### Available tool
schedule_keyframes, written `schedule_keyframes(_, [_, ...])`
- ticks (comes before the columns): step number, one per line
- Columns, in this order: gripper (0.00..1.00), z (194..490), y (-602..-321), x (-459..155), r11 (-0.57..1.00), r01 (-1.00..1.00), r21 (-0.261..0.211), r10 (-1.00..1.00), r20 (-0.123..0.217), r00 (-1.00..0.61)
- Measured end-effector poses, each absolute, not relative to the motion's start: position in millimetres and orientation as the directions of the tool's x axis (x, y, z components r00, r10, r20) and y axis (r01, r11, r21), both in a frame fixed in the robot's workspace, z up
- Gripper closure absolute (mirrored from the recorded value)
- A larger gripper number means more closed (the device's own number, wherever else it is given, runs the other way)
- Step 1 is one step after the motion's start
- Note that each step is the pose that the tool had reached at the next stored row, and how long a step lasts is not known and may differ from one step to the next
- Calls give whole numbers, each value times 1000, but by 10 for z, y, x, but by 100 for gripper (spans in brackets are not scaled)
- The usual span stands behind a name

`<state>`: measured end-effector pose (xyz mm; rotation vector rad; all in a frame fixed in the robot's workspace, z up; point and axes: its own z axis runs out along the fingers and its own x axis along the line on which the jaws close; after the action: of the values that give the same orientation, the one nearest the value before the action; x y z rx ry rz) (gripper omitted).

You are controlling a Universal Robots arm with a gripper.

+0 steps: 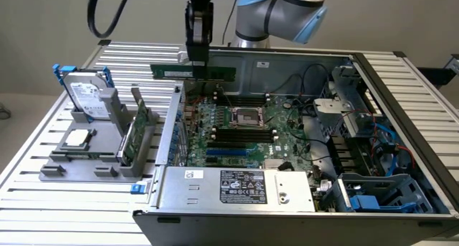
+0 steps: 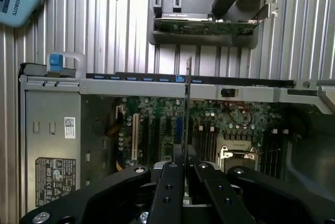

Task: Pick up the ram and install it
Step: 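Pick up the ram and move it above insertion slot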

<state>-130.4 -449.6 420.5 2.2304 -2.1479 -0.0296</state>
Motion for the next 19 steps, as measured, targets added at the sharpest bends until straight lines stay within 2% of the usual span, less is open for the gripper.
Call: schedule_keyframes(19, [86, 4175, -4149, -707, -37, -998, 46, -999, 17, 38])
